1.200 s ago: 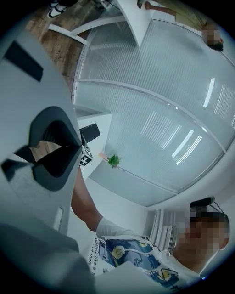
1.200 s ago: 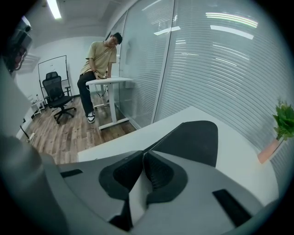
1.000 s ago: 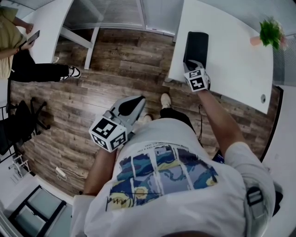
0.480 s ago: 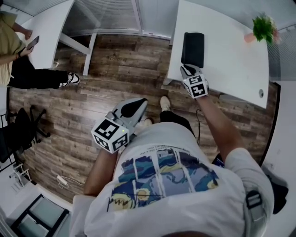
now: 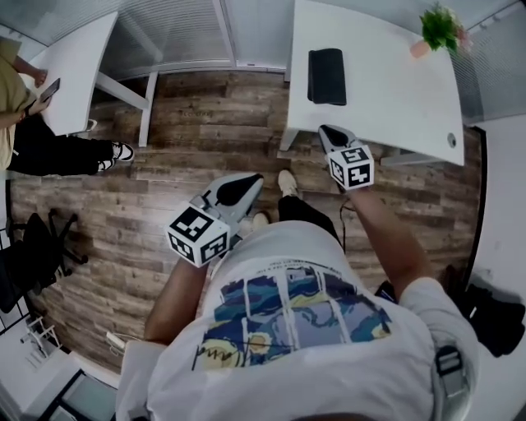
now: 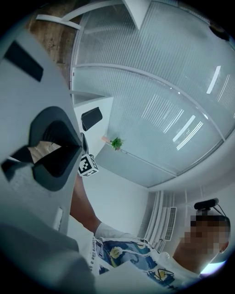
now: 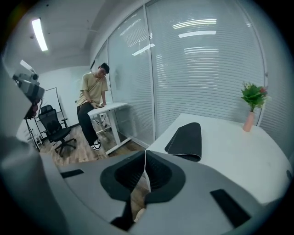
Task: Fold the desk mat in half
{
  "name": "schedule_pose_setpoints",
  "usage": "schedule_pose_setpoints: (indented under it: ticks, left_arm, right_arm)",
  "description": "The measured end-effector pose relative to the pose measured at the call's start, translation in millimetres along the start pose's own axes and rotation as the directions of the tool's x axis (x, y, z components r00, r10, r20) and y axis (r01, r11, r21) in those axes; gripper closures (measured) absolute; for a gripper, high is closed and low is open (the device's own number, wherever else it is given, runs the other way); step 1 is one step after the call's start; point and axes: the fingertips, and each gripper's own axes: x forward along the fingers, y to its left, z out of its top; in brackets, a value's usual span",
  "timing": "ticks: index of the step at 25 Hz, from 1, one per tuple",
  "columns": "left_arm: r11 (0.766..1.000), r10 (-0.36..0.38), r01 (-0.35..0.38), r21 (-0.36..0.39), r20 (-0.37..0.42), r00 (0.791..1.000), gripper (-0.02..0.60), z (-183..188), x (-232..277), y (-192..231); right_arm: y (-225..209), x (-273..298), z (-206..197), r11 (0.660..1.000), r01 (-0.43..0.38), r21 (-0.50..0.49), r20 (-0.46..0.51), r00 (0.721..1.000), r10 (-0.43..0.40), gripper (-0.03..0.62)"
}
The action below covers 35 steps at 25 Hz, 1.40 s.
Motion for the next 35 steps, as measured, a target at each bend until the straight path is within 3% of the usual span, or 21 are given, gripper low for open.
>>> schedule_pose_setpoints:
  ticks: [17,26,35]
  left_arm:
    - [0.996,-0.081,0.084,0.039,-0.065,0.995,0.578,-59.0,-32.8,-42.3]
    - [0.992,-0.114,0.118,0.039,-0.079,0.990,0.578,-72.7,-35.5,-59.6]
    - [0.990,-0.123,0.129,0.059,-0.094,0.988,0.578,-72.3,-42.2,-60.4]
  right_arm:
    - [103.6,-145.3,-37.0,0.996,-0.056,0.072,0.084,0.995,0.050,0.592]
    - [123.8,-200.2,-28.9,0.995,-0.039,0.094,0.133,0.991,0.026,0.593]
    - [130.6,-210.4,-21.2,0.995,-0.027,0.098,0.161,0.987,0.011,0.594]
